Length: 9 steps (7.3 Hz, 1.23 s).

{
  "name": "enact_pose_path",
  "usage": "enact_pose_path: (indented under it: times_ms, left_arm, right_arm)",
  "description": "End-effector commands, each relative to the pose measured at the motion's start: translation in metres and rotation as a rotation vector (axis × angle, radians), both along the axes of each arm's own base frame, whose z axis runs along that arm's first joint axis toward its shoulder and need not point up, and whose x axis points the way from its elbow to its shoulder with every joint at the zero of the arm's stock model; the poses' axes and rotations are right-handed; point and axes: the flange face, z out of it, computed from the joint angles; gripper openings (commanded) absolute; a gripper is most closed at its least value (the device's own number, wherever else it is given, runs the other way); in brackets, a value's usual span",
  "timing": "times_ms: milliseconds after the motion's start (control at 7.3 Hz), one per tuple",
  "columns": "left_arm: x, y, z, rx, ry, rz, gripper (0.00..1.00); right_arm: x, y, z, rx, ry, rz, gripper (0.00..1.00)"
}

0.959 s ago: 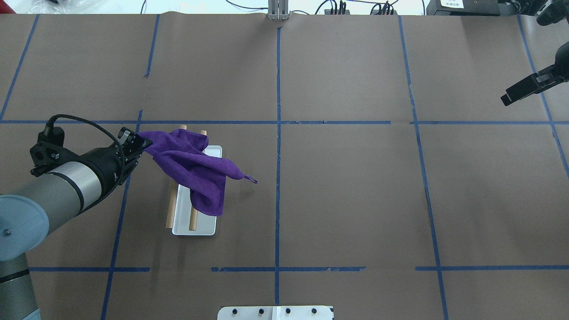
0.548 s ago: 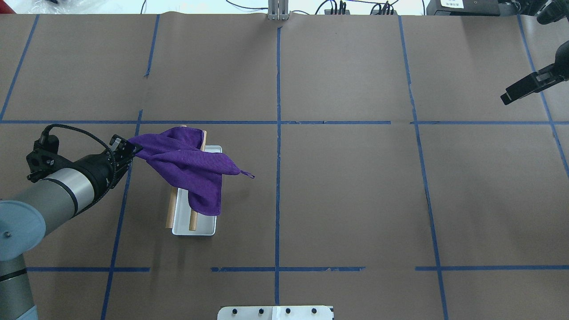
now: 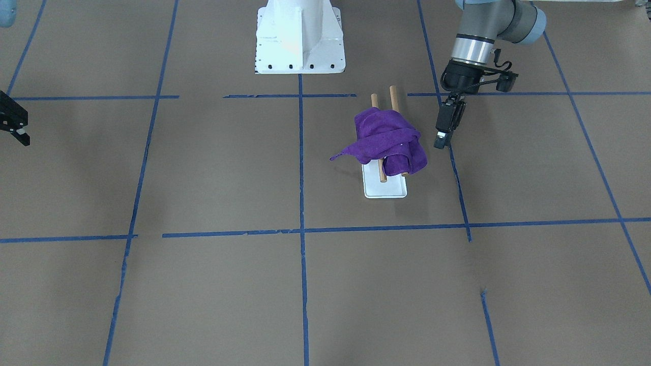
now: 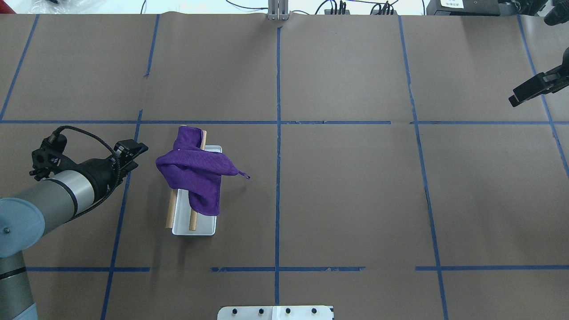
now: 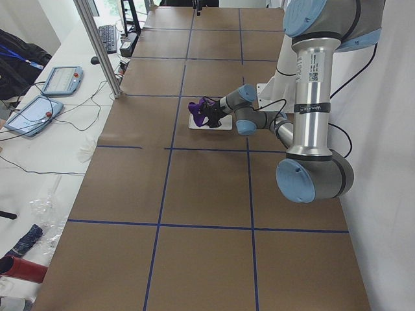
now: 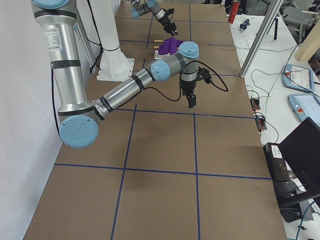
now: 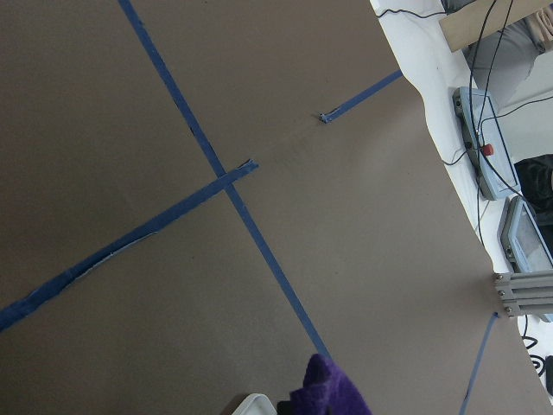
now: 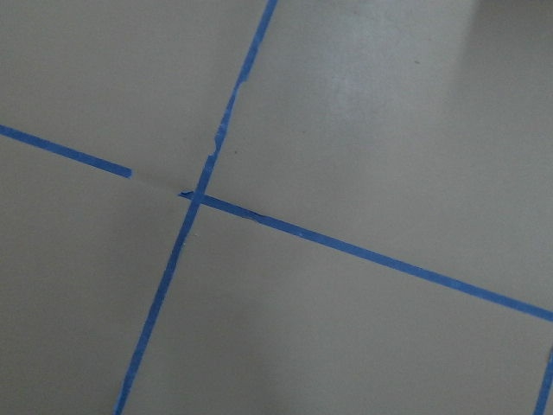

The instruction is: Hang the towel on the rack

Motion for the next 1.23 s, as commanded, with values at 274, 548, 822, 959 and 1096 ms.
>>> enact_pose_path:
  times_ms: [274, 548, 822, 959, 1096]
  left_arm:
    - [-0.091, -0.057, 0.021, 0.178, -0.226, 0.284, 1.00]
    - [-0.186, -0.115, 0.081, 0.245, -0.366, 0.476, 1.00]
    - [-0.252, -0.148, 0.118, 0.229, -0.607, 0.631, 1.00]
    - [-0.282, -0.167, 0.116, 0.236, -0.701, 0.711, 1.00]
    - [-0.310, -0.177, 0.118, 0.193, -0.730, 0.781, 1.00]
  right_arm:
    - [0.023, 0.000, 0.043, -0.089, 0.069, 0.058, 1.00]
    - [0.039, 0.001, 0.057, -0.115, 0.085, 0.088, 1.00]
    - [0.064, 0.000, 0.080, -0.144, 0.086, 0.102, 1.00]
    - [0.079, -0.005, 0.099, -0.142, 0.095, 0.080, 1.00]
    - [0.098, -0.009, 0.120, -0.180, 0.044, 0.080, 1.00]
